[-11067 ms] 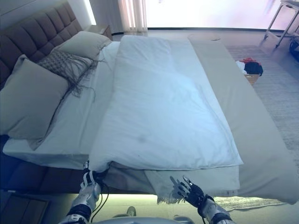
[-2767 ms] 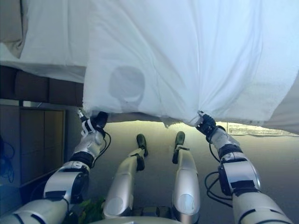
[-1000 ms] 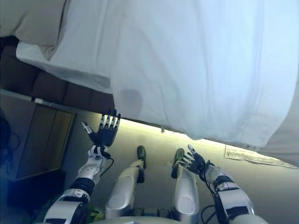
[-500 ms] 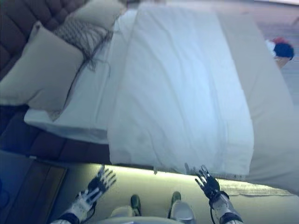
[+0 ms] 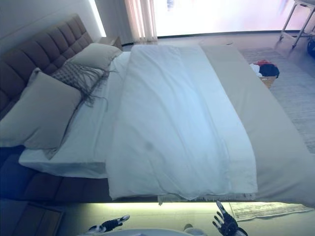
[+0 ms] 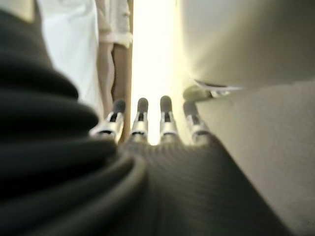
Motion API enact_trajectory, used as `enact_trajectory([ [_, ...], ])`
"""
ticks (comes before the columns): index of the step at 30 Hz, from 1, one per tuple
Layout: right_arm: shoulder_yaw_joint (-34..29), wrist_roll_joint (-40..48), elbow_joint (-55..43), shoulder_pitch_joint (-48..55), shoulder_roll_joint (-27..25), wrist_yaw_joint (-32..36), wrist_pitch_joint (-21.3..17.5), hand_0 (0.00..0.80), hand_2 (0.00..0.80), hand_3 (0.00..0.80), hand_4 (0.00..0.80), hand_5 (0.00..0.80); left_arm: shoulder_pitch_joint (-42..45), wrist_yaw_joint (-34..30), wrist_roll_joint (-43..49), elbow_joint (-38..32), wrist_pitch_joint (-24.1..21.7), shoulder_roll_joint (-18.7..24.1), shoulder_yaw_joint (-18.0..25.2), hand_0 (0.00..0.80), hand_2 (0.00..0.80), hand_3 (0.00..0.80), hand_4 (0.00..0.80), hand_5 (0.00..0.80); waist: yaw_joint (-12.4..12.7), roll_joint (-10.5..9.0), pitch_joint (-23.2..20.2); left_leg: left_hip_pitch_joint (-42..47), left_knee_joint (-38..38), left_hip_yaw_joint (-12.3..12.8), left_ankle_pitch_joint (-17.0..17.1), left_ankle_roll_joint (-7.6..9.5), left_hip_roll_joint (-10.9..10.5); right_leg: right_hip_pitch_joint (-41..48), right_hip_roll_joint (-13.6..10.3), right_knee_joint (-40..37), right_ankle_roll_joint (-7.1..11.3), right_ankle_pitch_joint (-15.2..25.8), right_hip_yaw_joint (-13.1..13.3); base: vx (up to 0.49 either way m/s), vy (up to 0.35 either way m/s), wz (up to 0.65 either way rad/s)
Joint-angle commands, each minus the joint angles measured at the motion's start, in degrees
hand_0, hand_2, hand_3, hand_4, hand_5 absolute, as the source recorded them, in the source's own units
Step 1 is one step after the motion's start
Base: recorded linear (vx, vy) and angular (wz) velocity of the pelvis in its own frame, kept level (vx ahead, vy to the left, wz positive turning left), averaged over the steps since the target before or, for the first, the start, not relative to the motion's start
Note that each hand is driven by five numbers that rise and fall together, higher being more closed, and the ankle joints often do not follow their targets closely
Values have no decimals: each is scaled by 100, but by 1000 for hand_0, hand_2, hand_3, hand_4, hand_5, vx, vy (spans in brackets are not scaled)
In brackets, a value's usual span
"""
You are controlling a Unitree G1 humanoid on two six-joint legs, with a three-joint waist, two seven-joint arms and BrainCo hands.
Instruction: Make the bed neatly
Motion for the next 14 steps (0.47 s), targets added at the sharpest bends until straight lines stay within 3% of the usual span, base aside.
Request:
enact_trajectory([
  [1,-246,-119,503,-338,345,-238,30,0,0,0,0,0,-247,211,124,416,91,-90,101,0,0,0,0,0,-63,-319,50,-43,-223,1,189,225,-356,178,-381,-18,273,131,23,100,22,2],
  [7,68,-269,384,-371,543,161,-16,0,0,0,0,0,-266,74,11,258,-3,-181,-93,0,0,0,0,0,-16,-311,-30,3,-224,-20,113,306,-409,207,-401,11,291,96,1,52,23,0],
  [14,452,-358,198,-407,653,105,-49,0,0,0,0,0,-262,115,-46,160,11,-174,-261,0,0,0,0,0,47,-402,-68,9,-224,-44,98,370,-423,196,-378,14,289,109,-1,21,-7,1],
])
